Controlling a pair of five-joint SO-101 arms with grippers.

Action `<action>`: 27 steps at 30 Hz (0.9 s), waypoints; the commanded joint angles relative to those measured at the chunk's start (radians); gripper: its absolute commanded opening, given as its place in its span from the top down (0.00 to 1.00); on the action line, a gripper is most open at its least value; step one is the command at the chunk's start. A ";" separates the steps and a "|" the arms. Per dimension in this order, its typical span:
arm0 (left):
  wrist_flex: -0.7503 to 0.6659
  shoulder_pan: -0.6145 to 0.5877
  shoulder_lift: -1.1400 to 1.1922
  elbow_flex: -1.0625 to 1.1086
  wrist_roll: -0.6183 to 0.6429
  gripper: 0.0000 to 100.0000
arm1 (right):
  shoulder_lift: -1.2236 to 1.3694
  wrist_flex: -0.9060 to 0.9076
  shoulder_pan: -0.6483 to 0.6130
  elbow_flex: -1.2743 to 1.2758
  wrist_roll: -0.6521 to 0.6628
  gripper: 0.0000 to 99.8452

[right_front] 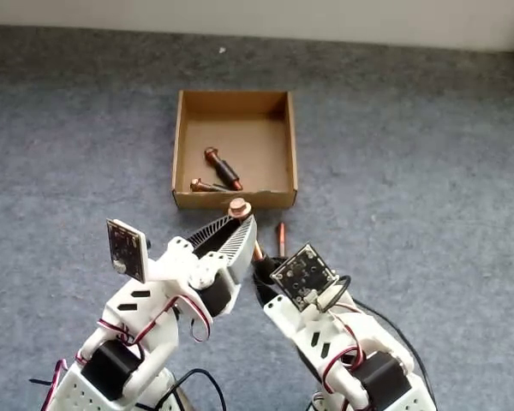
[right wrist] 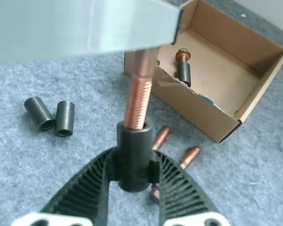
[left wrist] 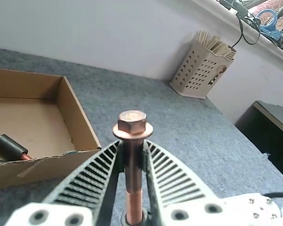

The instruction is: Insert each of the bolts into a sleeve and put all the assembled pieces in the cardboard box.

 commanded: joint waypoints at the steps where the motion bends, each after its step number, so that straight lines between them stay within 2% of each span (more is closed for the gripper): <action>1: -0.026 0.024 -0.004 -0.004 -0.009 1.00 | -0.010 -0.033 0.015 -0.062 0.002 0.99; 11: -0.025 0.028 -0.004 -0.002 0.002 0.99 | -0.010 -0.035 0.016 -0.116 0.002 0.99; 16: 0.020 0.134 -0.004 0.010 0.040 0.99 | -0.010 -0.036 0.015 -0.139 -0.006 0.99; 20: 0.037 0.174 -0.004 0.013 0.041 0.99 | -0.010 -0.041 0.018 -0.142 -0.117 0.99; 27: 0.038 0.179 -0.004 0.030 0.038 0.99 | -0.010 -0.068 0.128 -0.179 -0.127 0.99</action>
